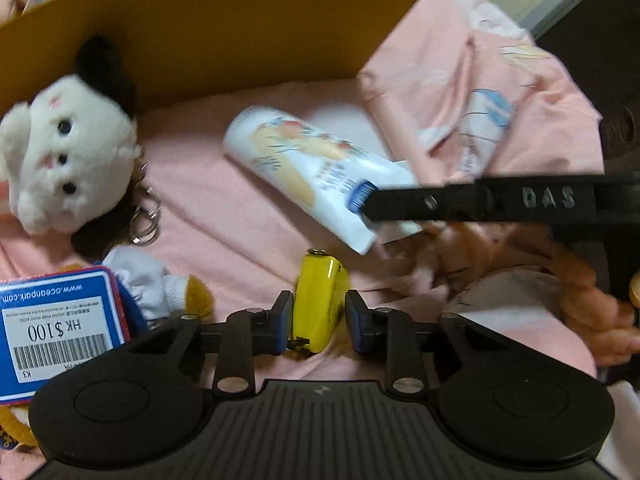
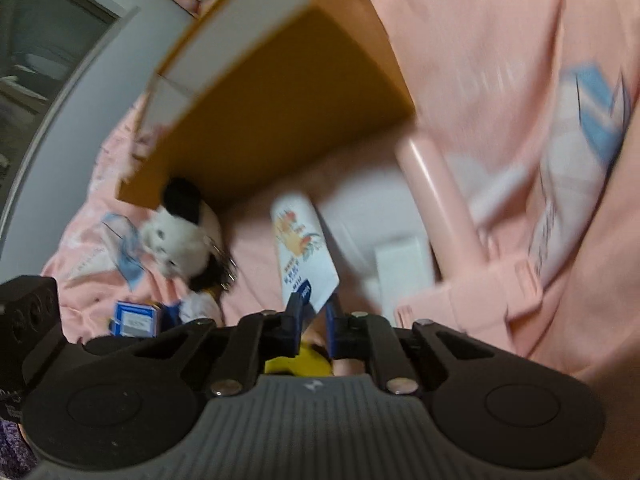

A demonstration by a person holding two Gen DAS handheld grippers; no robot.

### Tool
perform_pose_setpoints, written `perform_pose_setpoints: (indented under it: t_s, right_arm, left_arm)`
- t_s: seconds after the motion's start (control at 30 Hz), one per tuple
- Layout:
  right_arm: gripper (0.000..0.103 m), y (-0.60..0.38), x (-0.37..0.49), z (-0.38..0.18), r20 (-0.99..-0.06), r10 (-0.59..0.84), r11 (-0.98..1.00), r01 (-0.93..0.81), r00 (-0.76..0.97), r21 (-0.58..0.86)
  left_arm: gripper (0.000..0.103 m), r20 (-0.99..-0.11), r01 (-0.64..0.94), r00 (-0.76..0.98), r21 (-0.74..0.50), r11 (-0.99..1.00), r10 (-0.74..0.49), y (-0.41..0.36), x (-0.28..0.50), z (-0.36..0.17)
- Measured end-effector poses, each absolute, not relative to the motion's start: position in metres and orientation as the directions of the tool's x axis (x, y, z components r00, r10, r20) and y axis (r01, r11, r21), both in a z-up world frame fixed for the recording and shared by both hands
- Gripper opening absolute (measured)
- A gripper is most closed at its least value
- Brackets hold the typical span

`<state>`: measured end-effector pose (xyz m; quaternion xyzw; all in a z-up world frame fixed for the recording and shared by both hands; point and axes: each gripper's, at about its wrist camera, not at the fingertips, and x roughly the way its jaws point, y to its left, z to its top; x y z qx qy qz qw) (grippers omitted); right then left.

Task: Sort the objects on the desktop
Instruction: 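Grasp the yellow tape measure with the left tool while the right tool grasps the lotion tube, then carry the tape measure and lotion tube into the orange box and lower them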

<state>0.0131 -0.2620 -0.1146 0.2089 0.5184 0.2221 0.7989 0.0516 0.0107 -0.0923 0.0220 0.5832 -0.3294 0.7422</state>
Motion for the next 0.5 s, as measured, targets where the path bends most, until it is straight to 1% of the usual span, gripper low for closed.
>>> perform_pose_setpoints:
  t_s: [0.1,0.2,0.23,0.27,0.3,0.33,0.5]
  right_arm:
    - [0.013,-0.257,0.015,-0.108,-0.738,0.549,0.833,-0.177,0.392,0.525]
    - [0.013,-0.254,0.02,-0.106,-0.728,0.554,0.829,-0.191,0.403,0.525]
    - [0.012,-0.254,0.022,-0.104,-0.727,0.553,0.83,-0.191,0.407,0.524]
    - [0.01,-0.254,0.022,-0.103,-0.723,0.553,0.829,-0.194,0.413,0.524]
    - [0.005,-0.254,0.022,-0.1,-0.714,0.556,0.827,-0.198,0.425,0.526]
    - [0.003,-0.255,0.021,-0.098,-0.706,0.558,0.825,-0.206,0.436,0.526]
    - [0.002,-0.261,0.016,-0.077,-0.669,0.553,0.826,-0.227,0.496,0.515]
  left_arm:
    - [0.032,-0.891,0.537,0.106,-0.322,0.78,-0.441,0.002,0.052,-0.091]
    - [0.032,-0.893,0.543,0.101,-0.32,0.777,-0.439,-0.002,0.052,-0.098]
    - [0.028,-0.893,0.54,0.1,-0.322,0.778,-0.44,-0.003,0.054,-0.099]
    - [0.026,-0.892,0.535,0.104,-0.322,0.781,-0.439,0.007,0.052,-0.096]
    - [0.026,-0.891,0.529,0.109,-0.323,0.785,-0.441,0.008,0.051,-0.095]
    - [0.025,-0.89,0.526,0.114,-0.323,0.787,-0.442,0.007,0.051,-0.095]
    - [0.024,-0.878,0.516,0.144,-0.327,0.792,-0.456,0.006,0.048,-0.088]
